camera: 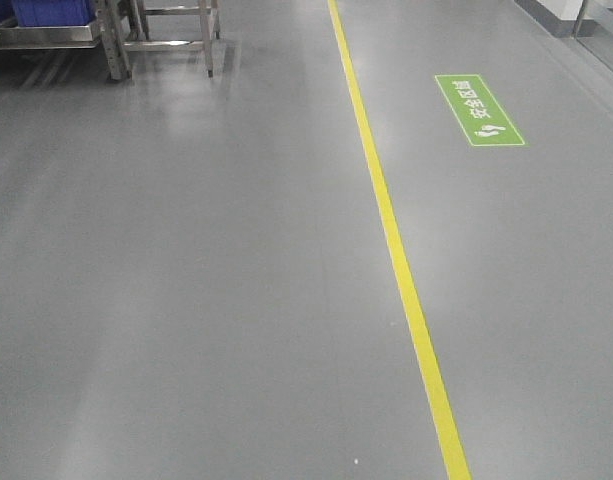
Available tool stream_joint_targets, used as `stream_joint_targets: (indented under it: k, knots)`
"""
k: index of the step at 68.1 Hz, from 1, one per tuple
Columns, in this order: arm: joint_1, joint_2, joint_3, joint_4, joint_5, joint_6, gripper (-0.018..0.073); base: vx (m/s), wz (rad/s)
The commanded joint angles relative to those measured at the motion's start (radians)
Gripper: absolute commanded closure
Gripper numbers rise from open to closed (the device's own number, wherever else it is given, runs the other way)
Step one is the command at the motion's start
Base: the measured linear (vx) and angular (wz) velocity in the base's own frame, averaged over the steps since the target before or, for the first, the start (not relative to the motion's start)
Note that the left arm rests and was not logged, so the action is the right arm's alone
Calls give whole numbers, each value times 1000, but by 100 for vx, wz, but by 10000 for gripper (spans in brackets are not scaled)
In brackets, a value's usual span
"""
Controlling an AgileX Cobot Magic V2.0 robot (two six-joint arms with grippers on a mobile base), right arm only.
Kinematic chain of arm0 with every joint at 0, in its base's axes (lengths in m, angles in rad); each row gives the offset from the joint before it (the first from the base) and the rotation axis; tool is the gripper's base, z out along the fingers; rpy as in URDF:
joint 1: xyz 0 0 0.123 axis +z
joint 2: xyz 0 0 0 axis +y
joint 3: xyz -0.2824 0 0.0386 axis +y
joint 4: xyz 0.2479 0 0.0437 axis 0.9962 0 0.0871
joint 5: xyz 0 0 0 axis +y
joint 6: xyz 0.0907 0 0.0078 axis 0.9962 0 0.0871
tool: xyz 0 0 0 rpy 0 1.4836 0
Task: Pour parts from conveyor to right shelf
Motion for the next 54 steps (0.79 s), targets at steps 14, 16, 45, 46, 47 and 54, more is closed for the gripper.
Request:
stream_joint_targets:
  k: [14,16,45,46,47,54]
  knots:
    - [-1,13,-27,2,-77,-4,565,42,-5]
    - [-1,13,-27,2,-77,-4,565,44,0]
    - [-1,13,-27,3,-77,-4,565,48,1]
    - [-1,13,-27,3,-77,-4,565,51,-1]
    - [-1,13,-27,3,-77,-4,565,51,-1]
    - [-1,13,-27,3,-77,-4,565,53,-3]
